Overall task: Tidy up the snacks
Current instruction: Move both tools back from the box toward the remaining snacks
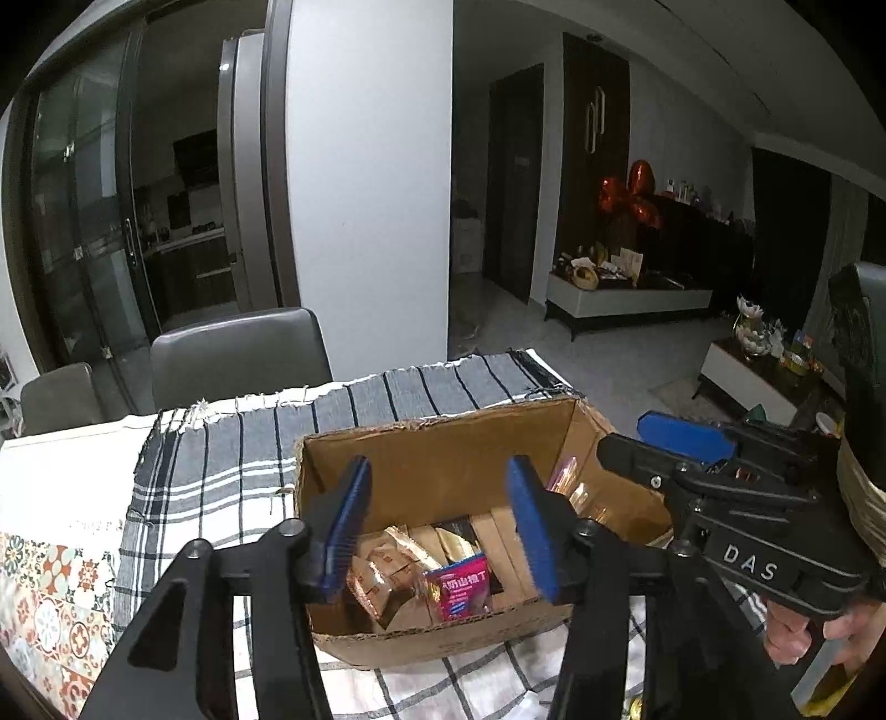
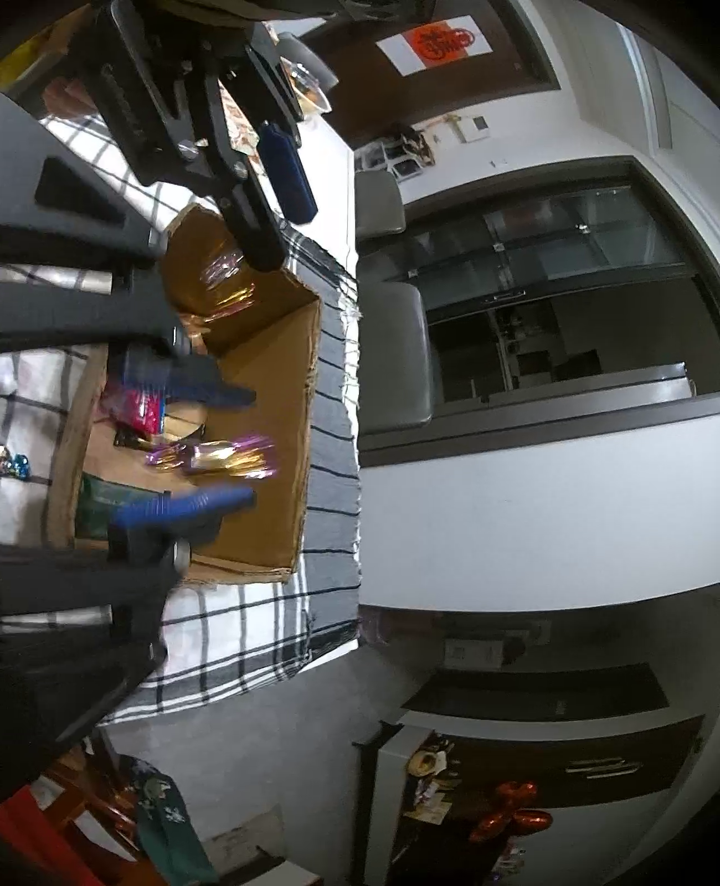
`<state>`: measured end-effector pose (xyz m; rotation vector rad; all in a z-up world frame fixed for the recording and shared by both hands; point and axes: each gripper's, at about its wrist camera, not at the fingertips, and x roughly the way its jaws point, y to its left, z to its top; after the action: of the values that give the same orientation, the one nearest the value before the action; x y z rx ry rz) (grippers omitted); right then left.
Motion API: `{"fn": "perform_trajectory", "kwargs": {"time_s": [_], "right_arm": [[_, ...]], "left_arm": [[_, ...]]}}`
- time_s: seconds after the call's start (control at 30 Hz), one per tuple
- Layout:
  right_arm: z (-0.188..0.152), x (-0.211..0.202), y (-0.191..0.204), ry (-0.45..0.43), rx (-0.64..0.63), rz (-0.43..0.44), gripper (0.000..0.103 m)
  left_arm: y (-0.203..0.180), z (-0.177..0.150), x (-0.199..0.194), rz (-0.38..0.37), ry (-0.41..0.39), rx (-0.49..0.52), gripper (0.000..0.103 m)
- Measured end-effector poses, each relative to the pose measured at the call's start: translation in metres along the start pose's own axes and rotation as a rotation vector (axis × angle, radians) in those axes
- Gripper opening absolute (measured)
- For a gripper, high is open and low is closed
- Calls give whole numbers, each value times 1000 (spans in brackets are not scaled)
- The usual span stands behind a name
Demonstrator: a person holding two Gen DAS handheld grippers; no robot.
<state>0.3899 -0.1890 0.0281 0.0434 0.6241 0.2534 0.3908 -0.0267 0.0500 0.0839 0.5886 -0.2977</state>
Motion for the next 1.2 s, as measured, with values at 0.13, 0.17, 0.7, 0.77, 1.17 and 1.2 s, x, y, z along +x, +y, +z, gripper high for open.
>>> {"fn": "perform_trajectory", "kwargs": {"time_s": [0.13, 0.17, 0.7, 0.77, 1.17, 1.2], "right_arm": [[-8, -11, 3, -18, -20, -1, 38], [-9, -13, 5, -20, -24, -2, 38], [-51, -67, 28, -50, -77, 88, 38], [-60, -69, 30, -38, -80, 100, 38], [-103, -78, 29, 13, -101, 138, 38], [-107, -79, 30, 15, -106, 141, 38]], "left_arm": [[-3, -8, -10, 24, 2, 4, 58], [-4, -9, -13, 29, 1, -1, 58], [-17, -51, -80, 73, -16, -29, 67], [-19, -56, -83, 83, -5, -28, 67], [-37, -100, -101, 94, 0, -30, 67], [-38, -103, -102, 98, 1, -30, 67]]}}
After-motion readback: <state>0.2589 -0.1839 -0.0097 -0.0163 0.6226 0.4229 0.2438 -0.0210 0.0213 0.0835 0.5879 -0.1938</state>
